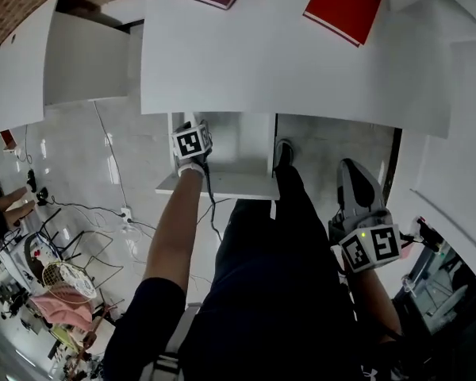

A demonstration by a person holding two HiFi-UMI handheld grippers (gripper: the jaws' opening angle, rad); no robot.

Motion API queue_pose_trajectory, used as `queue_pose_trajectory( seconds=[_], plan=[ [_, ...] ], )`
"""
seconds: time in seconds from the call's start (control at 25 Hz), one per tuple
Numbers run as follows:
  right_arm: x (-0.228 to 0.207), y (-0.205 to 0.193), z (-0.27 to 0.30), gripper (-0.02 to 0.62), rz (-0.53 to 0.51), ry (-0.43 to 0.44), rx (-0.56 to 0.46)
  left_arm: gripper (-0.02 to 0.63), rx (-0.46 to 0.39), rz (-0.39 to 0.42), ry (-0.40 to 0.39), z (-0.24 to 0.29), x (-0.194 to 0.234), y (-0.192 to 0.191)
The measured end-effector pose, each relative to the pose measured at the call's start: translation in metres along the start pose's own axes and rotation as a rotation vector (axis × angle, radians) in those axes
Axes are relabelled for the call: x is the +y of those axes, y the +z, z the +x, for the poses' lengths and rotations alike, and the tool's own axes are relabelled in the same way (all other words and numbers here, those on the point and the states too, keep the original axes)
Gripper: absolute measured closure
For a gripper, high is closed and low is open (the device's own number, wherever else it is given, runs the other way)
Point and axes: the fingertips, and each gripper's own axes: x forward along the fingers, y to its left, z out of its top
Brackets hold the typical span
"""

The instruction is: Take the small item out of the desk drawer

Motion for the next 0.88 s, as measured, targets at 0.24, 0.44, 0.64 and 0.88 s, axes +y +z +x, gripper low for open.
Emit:
queue_pose_trajectory(
  seconds=[0.24,0.44,0.64,0.88],
  plan=[
    [-0.008,-0.007,-0.018,0.592,0.008,-0.063,0.004,0.405,0.011,0.048,0.008,0.024,0.004,-0.004],
    [-0.008,-0.011,-0.027,0.592,0.014,-0.085,0.011,0.405,0.035,0.071,0.027,0.039,0.001,-0.007],
    [-0.001,-0.019,-0.020,0.592,0.010,-0.065,0.030,0.463,0.056,0.072,0.051,0.044,0.003,-0.009],
    [0.011,-0.015,-0.015,0.592,-0.004,-0.026,0.034,0.479,0.043,0.083,0.013,0.034,-0.003,-0.007]
  ],
)
